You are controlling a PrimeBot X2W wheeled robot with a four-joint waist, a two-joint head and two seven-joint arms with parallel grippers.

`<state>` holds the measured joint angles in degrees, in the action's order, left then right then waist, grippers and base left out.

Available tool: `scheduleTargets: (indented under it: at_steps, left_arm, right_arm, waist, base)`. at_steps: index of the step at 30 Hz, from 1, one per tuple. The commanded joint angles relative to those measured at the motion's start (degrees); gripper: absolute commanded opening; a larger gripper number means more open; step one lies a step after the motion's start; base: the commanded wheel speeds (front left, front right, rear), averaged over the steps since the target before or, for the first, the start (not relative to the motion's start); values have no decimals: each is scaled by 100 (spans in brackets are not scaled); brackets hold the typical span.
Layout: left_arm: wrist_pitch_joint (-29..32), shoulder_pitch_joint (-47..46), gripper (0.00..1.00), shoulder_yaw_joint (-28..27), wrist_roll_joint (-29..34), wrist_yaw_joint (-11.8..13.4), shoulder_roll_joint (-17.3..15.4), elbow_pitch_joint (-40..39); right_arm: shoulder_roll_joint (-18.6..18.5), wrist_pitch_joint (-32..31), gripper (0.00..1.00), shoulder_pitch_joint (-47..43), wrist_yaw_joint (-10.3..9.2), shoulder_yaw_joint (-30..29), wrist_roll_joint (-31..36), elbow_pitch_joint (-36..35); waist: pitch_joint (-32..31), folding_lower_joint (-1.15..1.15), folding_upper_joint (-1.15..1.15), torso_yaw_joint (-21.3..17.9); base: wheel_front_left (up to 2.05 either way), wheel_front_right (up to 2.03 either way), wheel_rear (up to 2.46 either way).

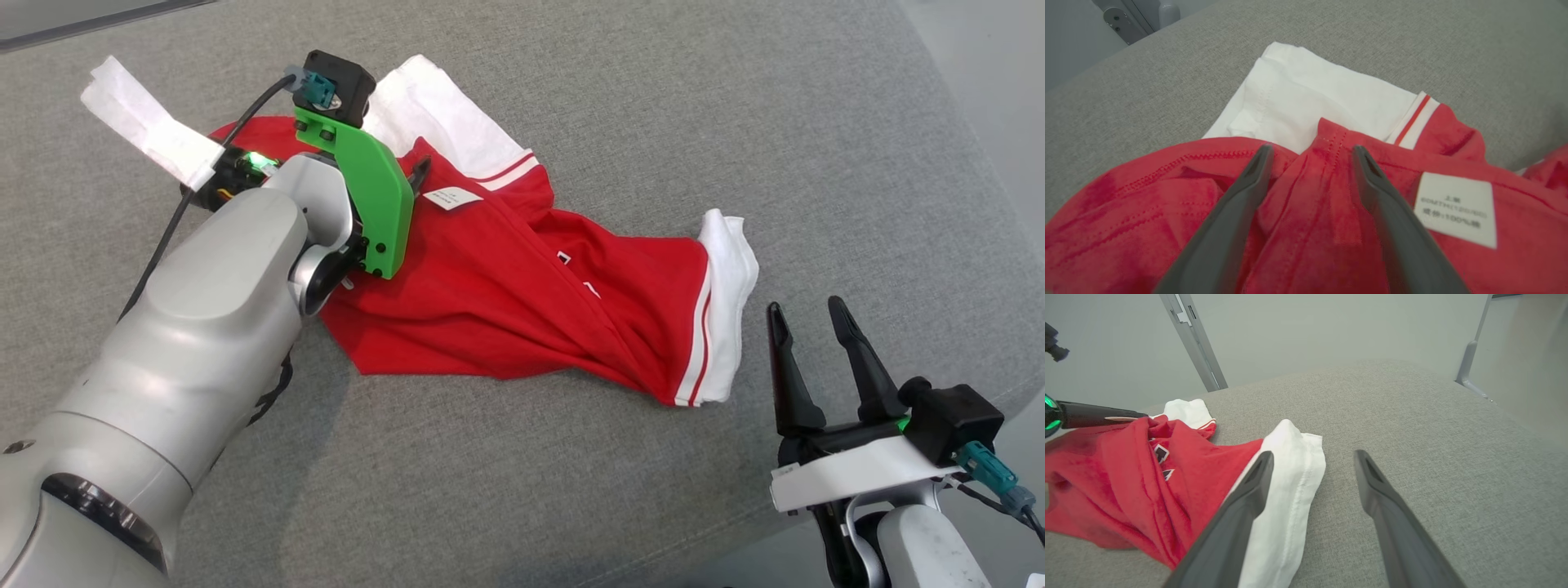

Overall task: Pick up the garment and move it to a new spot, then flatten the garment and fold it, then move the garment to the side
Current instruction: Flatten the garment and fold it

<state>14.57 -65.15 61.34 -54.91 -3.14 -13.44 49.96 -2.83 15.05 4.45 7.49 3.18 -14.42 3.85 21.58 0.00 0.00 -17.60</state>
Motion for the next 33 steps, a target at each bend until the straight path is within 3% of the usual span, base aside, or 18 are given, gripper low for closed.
scheduleTargets:
  at_steps: [1, 3, 4, 5, 8, 10, 16, 26, 33]
  left_arm:
    - [12, -40, 100, 19, -64, -51, -6, 18]
    - [130, 81, 100, 87, -98, -106, 29, 107]
    - [156, 114, 93, 100, -104, -124, 30, 126]
    - [186, 134, 76, 108, -104, -143, 29, 142]
    - [230, 136, 44, 137, -102, -185, 33, 158]
    - [238, 123, 0, 158, -103, -207, 39, 169]
    - [195, 163, 0, 201, -140, -292, 63, 134]
    - [-465, 233, 0, -16, -320, -355, 121, -155]
    - [-1520, 951, 0, -213, -334, -335, -412, -1468]
  right_arm:
    - [-13, 19, 100, 47, 0, 14, 22, 14]
    - [-13, 19, 100, 55, 0, 36, 26, 28]
    - [-13, 19, 100, 61, 0, 38, 23, 32]
    - [-13, 19, 100, 60, 0, 35, 19, 31]
    - [-13, 19, 100, 3, 0, 22, 23, 12]
    - [-13, 19, 100, -26, 0, 8, 28, 9]
    - [-13, 19, 100, -37, 0, -18, 38, 49]
    - [-14, 19, 100, -188, 0, -91, 89, 87]
    - [-14, 19, 100, -469, 0, -312, 173, 97]
  waist:
    - [-16, 0, 0, 11]
    - [-44, 0, 0, 0]
    - [-48, 0, 0, -6]
    - [-53, 0, 0, -10]
    - [-58, 0, 0, -10]
    - [-64, 0, 0, -5]
    - [-125, 0, 0, 17]
    - [-391, 0, 0, 140]
    - [-804, 0, 0, 367]
  base:
    - [0, 0, 0]
    - [0, 0, 0]
    - [0, 0, 0]
    - [0, 0, 0]
    - [0, 0, 0]
    - [0, 0, 0]
    - [0, 0, 0]
    - [0, 0, 0]
    - [0, 0, 0]
